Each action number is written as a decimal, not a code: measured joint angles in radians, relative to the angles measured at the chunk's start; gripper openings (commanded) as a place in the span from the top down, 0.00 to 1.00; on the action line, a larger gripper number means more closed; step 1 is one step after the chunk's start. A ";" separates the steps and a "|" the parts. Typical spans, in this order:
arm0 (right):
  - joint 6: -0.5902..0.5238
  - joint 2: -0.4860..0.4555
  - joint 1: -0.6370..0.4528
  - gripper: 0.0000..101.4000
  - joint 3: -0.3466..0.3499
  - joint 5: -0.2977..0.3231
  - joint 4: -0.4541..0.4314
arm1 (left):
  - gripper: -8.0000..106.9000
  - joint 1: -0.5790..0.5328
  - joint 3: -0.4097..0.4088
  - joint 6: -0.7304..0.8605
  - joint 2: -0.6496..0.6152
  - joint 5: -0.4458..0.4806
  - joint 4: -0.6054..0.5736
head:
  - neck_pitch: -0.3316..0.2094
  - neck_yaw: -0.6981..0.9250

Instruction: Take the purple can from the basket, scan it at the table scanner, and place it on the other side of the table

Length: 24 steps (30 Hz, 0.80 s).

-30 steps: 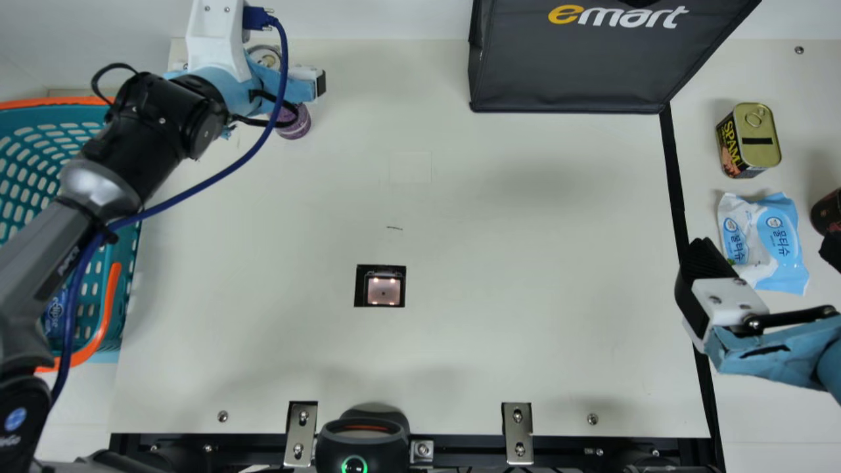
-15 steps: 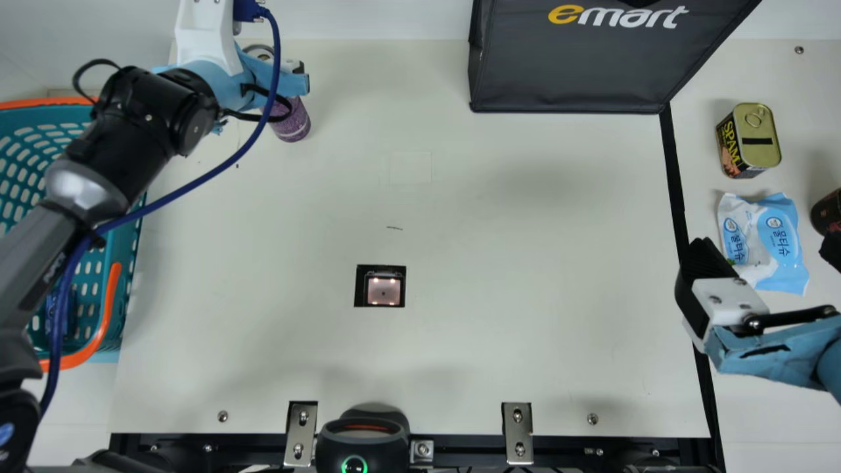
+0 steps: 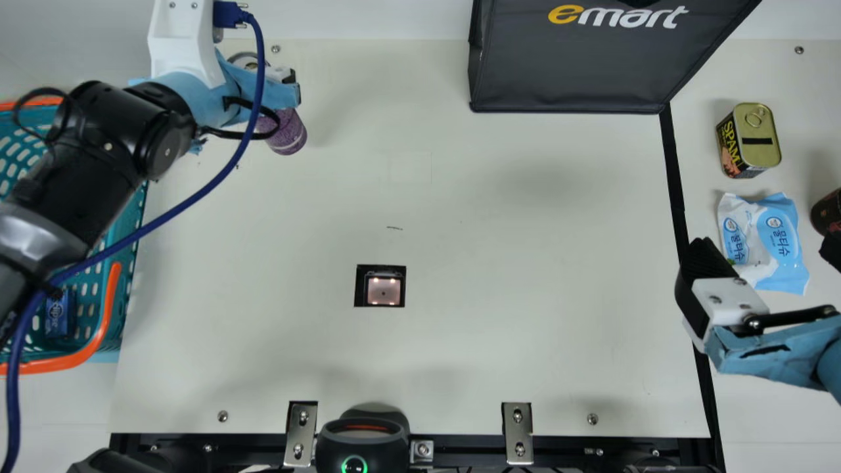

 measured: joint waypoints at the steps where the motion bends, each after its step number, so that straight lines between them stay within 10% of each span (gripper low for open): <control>1: 0.000 0.000 0.000 0.06 0.000 0.000 0.000 | 1.00 -0.009 0.002 -0.013 -0.008 0.006 0.007 | 0.000 0.000; 24: 0.000 0.000 0.000 0.06 0.000 0.000 0.000 | 1.00 -0.204 0.197 -0.065 -0.268 0.109 0.017 | 0.000 0.000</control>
